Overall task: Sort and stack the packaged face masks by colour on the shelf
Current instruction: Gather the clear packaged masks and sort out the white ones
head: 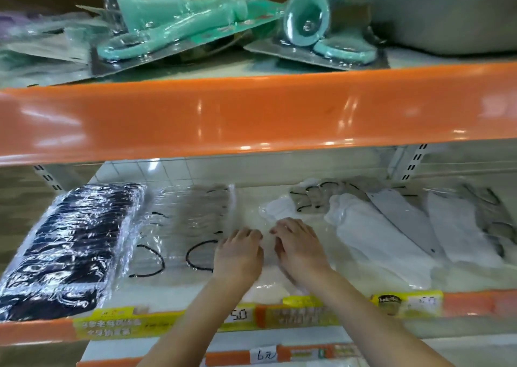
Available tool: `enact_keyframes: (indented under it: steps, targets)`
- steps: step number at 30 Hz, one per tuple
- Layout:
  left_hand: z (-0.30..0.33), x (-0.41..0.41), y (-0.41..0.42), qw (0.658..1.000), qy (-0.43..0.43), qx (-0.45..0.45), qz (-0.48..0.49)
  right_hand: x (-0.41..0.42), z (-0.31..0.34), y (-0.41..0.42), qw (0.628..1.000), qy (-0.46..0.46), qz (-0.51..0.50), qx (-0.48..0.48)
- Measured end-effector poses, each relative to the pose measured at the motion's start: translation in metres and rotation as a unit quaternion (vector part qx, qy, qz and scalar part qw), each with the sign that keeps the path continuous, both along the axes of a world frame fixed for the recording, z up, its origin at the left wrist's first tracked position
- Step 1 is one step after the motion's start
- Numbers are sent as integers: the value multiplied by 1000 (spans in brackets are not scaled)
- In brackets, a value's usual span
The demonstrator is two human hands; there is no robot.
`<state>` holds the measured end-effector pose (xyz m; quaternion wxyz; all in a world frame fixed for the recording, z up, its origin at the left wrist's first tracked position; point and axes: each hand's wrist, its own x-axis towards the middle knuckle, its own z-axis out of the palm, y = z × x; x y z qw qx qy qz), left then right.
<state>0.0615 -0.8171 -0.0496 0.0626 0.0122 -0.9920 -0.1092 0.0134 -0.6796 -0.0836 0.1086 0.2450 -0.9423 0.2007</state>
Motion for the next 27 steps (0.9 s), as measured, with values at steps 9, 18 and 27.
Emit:
enact_keyframes:
  steps: [9, 18, 27]
  targets:
    - [-2, -68, 71, 999, -33, 38, -18, -52, 14, 59, 997, -32, -43, 59]
    - [-11, -94, 95, 979, -36, 193, 50, -76, 13, 74, 991, -86, -32, 98]
    - [-7, -115, 94, 881, -15, 429, 200, -73, 4, 74, 994, -28, -20, 106]
